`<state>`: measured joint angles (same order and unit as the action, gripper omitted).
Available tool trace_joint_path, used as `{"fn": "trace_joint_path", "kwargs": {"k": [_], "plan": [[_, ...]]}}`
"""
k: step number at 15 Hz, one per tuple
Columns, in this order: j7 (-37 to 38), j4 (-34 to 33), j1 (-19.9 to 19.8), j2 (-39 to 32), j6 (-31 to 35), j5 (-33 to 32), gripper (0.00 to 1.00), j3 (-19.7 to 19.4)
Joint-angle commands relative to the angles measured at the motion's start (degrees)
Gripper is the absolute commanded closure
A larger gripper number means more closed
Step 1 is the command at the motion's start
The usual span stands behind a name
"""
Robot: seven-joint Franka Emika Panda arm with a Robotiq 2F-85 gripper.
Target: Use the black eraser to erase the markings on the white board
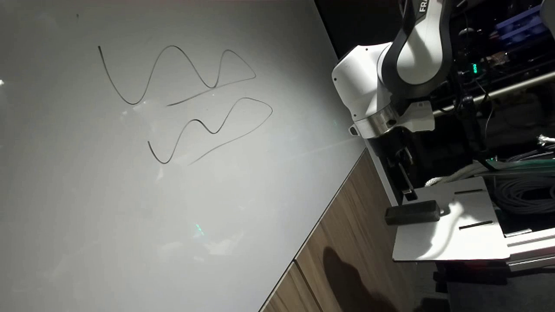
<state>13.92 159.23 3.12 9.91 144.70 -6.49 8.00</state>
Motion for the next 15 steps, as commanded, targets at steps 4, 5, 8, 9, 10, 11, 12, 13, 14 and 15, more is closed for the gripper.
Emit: {"fn": "trace_joint_path", "kwargs": {"k": [4, 5, 8, 9, 10, 11, 12, 13, 14, 15], "plan": [[0.1, -0.1, 0.4, -3.1, 1.2, -0.2, 0.0, -0.4], [0.1, -0.1, 0.4, -3.1, 1.2, -0.2, 0.0, -0.4], [0.1, -0.2, 0.4, -3.0, 1.2, -0.2, 0.0, -0.4], [0.1, -0.2, 0.4, -3.0, 1.2, -0.2, 0.0, -0.4], [0.1, -0.2, 0.4, -3.0, 1.2, -0.2, 0.0, -0.4], [0.1, -0.2, 0.4, -3.0, 1.2, -0.2, 0.0, -0.4], [0.1, -0.2, 0.4, -3.0, 1.2, -0.2, 0.0, -0.4], [0.1, -0.2, 0.4, -3.0, 1.2, -0.2, 0.0, -0.4], [-0.2, -0.2, 0.3, -3.3, 1.6, -0.1, 0.0, -0.6], [-0.3, -0.2, 0.2, -3.3, 1.8, 0.0, 0.0, -0.7]]}}
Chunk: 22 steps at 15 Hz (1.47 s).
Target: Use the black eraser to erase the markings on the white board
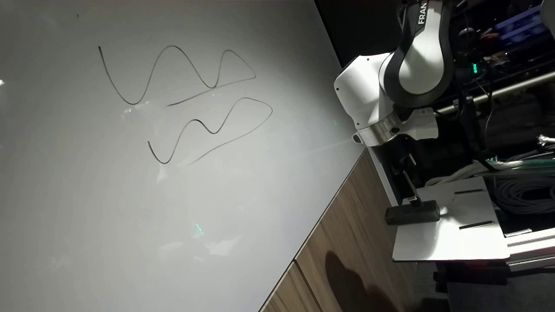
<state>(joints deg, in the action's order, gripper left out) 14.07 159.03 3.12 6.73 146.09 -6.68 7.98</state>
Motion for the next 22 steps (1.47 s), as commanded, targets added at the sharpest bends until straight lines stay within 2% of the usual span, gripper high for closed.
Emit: {"fn": "trace_joint_path", "kwargs": {"k": [1, 6, 13, 22], "plan": [[-0.1, 0.0, 0.1, -0.1, 0.6, -0.1, 0.0, -0.7], [3.1, -0.2, -0.1, 0.2, 1.3, -1.7, 0.0, -0.3], [2.6, -0.3, 0.3, -3.1, 4.8, -0.4, 0.0, -0.5], [6.7, -0.2, -0.8, -7.4, 8.9, -7.5, 0.0, -3.4]]}}
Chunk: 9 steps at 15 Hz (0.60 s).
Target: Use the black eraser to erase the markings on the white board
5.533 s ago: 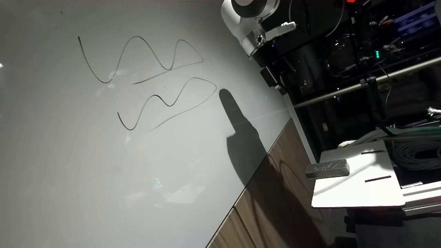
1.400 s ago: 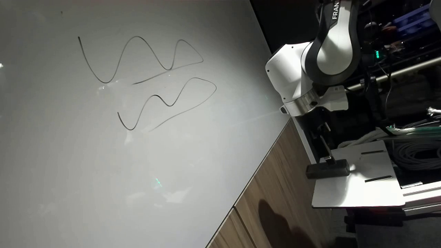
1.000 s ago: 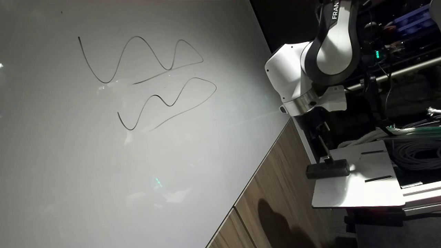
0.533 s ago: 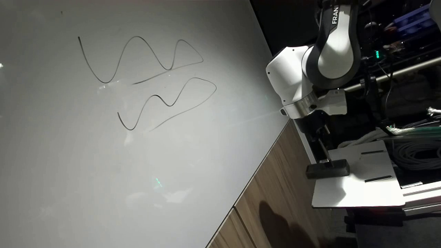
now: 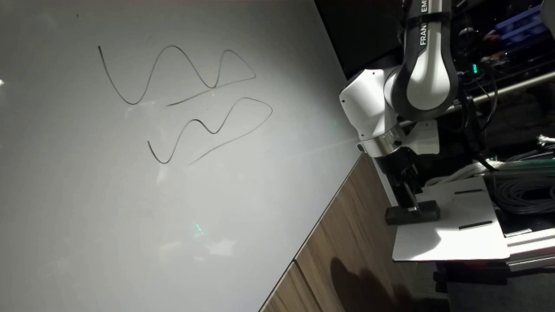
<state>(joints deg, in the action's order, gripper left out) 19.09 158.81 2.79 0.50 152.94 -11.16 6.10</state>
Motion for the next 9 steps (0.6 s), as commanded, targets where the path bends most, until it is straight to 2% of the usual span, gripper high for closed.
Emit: {"fn": "trace_joint_path", "kwargs": {"k": [1, 9], "plan": [[1.8, 0.0, -0.6, -1.4, 2.3, -3.5, 0.0, -1.9], [1.5, 0.0, 0.2, -3.4, 5.7, -3.8, 0.0, -3.5]]}}
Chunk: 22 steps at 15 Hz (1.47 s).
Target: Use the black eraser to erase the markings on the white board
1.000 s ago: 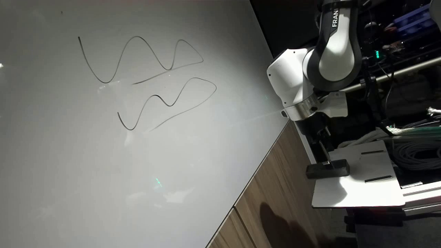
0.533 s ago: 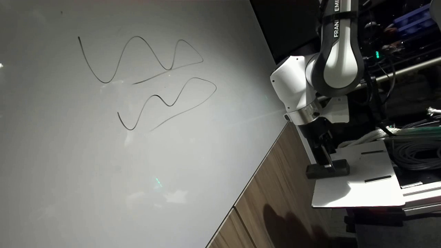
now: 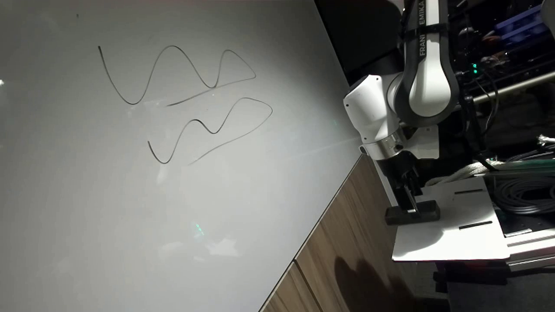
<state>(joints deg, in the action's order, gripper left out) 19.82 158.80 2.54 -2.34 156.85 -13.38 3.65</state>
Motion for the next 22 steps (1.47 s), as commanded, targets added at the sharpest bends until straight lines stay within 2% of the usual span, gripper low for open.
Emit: {"fn": "trace_joint_path", "kwargs": {"k": [1, 3, 4, 5, 6, 11, 18, 22], "plan": [[0.8, 0.0, 0.5, -0.7, 2.0, -1.6, 0.0, -1.2], [1.0, 0.0, 0.6, -0.5, 1.8, -1.7, 0.03, -1.3], [1.1, -0.1, 0.6, -0.4, 1.7, -1.8, 0.1, -1.3], [1.2, -0.1, 0.6, -0.3, 1.7, -1.9, 0.28, -1.3], [1.2, -0.1, 0.7, -0.3, 1.6, -1.8, 0.32, -1.3], [0.8, -0.1, 0.4, -0.9, 2.1, -1.6, 0.71, -1.5], [0.6, -0.3, 2.3, 2.8, -0.6, 0.7, 0.72, 0.4], [1.6, -1.1, 5.9, 9.6, -4.6, 2.0, 0.72, 4.5]]}}
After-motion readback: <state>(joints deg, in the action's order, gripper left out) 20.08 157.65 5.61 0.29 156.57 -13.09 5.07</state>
